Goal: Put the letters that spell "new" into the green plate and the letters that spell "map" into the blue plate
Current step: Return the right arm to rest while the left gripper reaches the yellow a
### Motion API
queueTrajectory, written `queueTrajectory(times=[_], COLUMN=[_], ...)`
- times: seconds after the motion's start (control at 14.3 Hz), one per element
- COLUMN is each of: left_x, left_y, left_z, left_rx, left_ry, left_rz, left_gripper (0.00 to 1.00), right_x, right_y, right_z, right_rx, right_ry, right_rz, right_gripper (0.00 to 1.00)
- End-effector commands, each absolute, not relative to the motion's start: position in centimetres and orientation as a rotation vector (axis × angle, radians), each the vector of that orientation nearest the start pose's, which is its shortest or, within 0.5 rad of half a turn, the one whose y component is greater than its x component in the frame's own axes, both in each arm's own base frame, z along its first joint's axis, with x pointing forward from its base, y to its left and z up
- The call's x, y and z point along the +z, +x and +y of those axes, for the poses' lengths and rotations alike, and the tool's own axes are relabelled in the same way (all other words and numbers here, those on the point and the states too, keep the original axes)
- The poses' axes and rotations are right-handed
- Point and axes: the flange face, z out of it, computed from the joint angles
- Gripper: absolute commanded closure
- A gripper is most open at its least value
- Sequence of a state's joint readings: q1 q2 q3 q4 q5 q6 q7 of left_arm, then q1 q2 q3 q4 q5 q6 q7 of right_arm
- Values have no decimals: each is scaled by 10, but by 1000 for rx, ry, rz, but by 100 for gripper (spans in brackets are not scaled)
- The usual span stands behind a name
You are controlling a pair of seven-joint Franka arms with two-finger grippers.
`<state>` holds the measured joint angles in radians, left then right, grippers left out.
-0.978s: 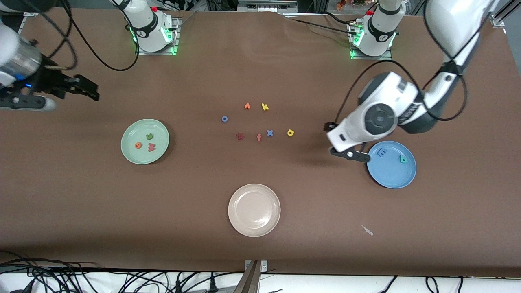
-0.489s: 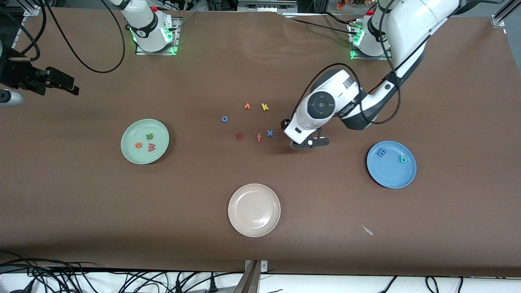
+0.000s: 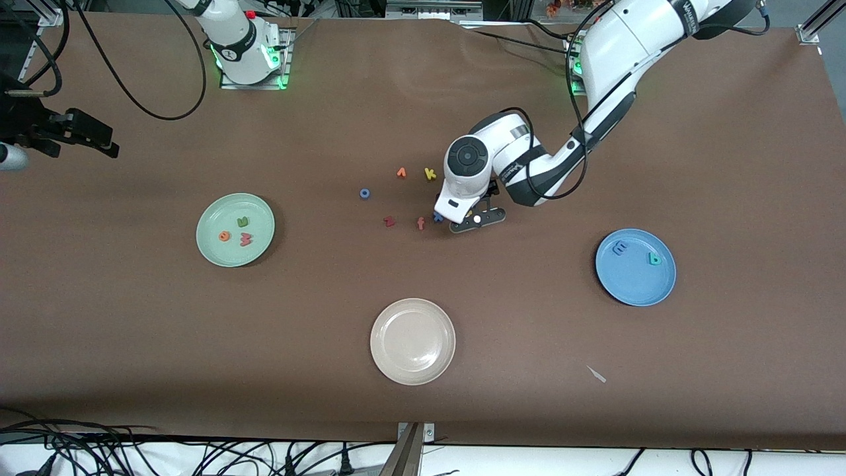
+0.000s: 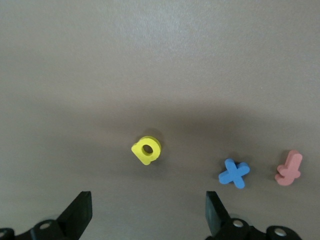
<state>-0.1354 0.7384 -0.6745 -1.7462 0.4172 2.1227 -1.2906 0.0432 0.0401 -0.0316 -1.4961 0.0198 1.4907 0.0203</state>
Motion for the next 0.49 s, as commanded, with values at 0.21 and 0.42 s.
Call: queueTrajectory(times=[0.21,0.42], left_x=[189,176], left_y=[498,494], left_z=[-401,-399], left_rx=[227,215], left_ry=[-2969,-3001], left_rz=[-668,-761], left_gripper=[2,4], right_x=[626,624], right_y=[575,582], right_z=[6,11], right_rx=[39,0], right_ry=[-3142,-3145], right_rz=[41,17], right_gripper=[0,0])
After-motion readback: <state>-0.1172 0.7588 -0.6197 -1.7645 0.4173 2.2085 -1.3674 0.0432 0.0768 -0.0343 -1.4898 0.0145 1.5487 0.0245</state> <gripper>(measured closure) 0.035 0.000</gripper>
